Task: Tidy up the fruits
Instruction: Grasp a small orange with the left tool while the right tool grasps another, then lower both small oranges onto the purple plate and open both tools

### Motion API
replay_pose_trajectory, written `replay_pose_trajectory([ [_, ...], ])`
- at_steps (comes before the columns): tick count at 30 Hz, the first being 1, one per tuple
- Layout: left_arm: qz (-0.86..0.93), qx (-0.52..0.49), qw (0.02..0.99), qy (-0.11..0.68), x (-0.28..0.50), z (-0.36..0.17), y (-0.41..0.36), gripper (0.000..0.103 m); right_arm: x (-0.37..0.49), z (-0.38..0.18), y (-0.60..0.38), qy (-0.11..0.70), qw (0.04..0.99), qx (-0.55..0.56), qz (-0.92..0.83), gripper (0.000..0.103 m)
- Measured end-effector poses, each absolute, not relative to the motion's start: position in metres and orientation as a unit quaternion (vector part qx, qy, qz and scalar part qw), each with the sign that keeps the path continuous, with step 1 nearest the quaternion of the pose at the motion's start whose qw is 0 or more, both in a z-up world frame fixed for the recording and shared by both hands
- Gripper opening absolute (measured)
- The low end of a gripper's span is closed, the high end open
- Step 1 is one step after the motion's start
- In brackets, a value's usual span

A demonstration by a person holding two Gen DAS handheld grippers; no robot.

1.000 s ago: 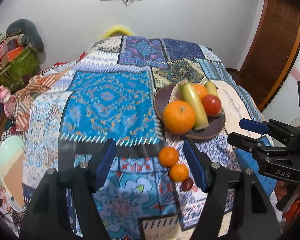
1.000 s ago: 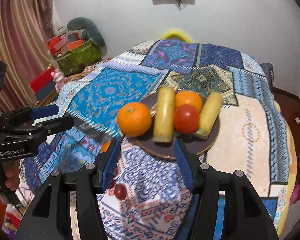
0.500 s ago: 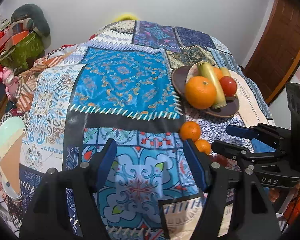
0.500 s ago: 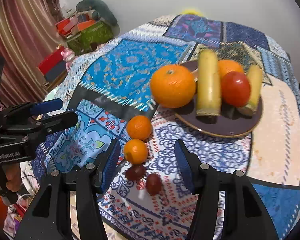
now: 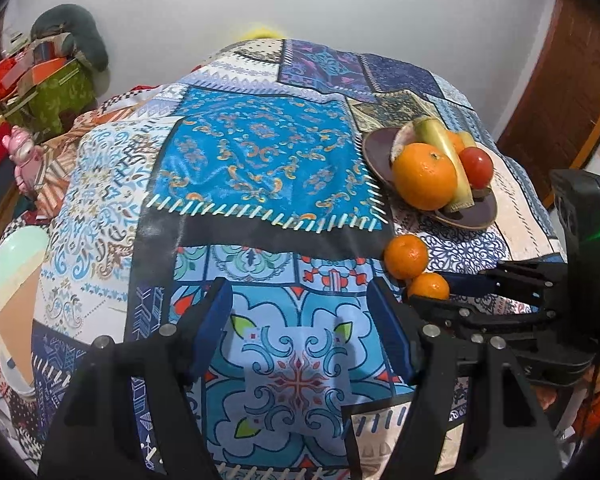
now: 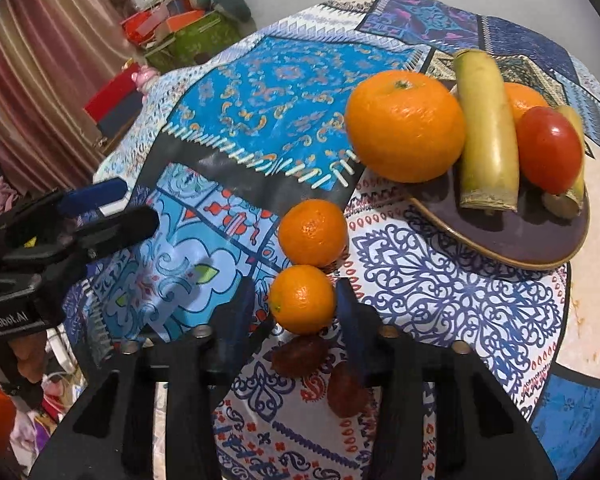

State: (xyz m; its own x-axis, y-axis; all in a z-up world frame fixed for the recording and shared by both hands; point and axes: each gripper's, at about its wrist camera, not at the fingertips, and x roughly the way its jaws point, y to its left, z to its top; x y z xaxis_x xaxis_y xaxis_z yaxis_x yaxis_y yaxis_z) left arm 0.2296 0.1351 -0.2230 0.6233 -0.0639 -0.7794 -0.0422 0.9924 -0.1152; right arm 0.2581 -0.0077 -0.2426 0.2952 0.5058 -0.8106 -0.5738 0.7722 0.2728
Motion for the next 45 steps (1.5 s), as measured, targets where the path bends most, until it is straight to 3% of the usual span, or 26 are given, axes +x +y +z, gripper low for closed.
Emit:
replay_pose_trajectory([
  [25, -0.074, -0.019, 0.872, 0.484, 0.283, -0.250, 0.050, 0.069, 0.267, -0.208, -0.126, 0.446, 0.858, 0.029, 0.253, 0.030],
  [28, -0.076, -0.012, 0.868, 0.490, 0.287, -0.255, 0.044, 0.062, 0.268, -0.209, -0.136, 0.446, 0.860, 0.034, 0.248, 0.030],
  [34, -0.075, 0.002, 0.862, 0.501, 0.295, -0.264, 0.037, 0.038, 0.271, -0.211, -0.146, 0.443, 0.861, 0.042, 0.247, 0.030],
  [45, -0.088, -0.008, 0.874, 0.477, 0.289, -0.234, 0.034, 0.037, 0.275, -0.207, -0.154, 0.435, 0.864, 0.048, 0.247, 0.030],
])
